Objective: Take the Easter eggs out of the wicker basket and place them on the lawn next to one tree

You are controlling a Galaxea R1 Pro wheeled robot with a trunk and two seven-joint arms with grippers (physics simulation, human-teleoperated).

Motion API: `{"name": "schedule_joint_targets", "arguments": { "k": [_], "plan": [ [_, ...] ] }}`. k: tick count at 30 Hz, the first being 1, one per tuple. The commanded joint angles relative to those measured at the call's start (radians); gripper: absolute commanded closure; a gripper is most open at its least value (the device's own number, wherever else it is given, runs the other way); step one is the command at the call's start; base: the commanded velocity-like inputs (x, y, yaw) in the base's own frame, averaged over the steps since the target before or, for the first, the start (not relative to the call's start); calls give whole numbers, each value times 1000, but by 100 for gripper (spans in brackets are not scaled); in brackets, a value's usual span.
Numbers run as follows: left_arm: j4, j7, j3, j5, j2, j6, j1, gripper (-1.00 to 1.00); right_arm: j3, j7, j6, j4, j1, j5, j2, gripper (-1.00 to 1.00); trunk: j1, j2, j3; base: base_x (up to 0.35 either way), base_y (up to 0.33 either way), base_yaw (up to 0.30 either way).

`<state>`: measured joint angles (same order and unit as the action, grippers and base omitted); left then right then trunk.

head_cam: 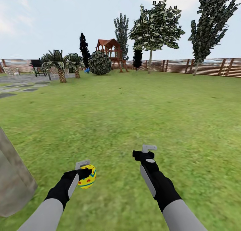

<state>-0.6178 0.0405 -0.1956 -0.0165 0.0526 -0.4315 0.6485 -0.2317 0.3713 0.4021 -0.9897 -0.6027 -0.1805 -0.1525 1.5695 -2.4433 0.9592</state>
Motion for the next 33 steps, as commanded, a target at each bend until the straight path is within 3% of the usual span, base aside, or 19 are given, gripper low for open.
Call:
{"name": "schedule_joint_targets", "arguments": {
  "k": [1, 8, 33],
  "plan": [
    [-2, 2, -4, -2, 1, -6, 0, 100, -3, 9, 3, -1, -1, -10, 1, -100, 4, -8, 4, 0, 0, 0],
    [-2, 2, -4, -1, 1, -6, 0, 100, -3, 9, 3, -1, -1, -10, 1, -100, 31, -57, 26, 0, 0, 0],
    [-2, 1, -3, 0, 1, -6, 0, 100, -3, 9, 3, -1, -1, -10, 1, -100, 42, -63, 123, 0, 0, 0]
  ]
}}
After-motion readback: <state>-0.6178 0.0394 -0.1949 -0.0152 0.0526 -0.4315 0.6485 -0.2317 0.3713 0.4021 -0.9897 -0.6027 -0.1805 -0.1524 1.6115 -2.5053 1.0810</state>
